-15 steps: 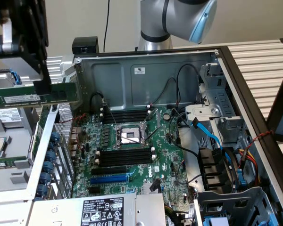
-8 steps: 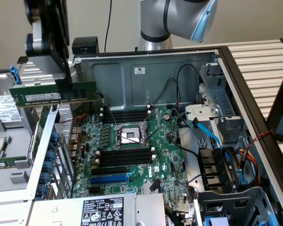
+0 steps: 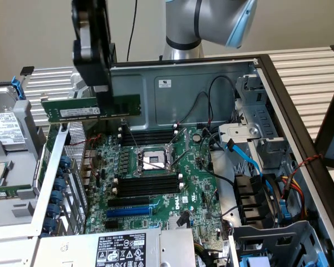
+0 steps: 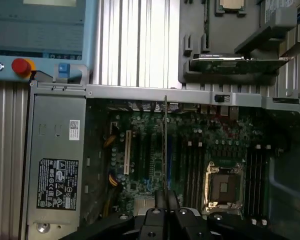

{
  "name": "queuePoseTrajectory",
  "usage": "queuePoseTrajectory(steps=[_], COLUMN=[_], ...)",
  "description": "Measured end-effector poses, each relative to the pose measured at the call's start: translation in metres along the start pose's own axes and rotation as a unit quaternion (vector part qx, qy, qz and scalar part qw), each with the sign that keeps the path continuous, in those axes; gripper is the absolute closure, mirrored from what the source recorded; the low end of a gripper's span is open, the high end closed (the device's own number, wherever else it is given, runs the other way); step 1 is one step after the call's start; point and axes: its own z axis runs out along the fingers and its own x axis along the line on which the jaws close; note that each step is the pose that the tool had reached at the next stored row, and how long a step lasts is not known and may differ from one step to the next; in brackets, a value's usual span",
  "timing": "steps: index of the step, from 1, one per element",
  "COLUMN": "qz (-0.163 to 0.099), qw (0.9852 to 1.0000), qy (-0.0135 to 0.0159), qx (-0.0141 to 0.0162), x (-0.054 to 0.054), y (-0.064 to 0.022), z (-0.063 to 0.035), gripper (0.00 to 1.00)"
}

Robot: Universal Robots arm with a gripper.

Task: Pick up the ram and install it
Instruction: 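Pick up the ram and move it above insertion slot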

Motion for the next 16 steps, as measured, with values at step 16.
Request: queuePoseTrajectory(steps=[16], qz=[0.000], qw=[1.0000], qy=[-0.0001], qx=[0.0000], x=[-0.056], y=[-0.0409], z=[0.0243], gripper=[0.87])
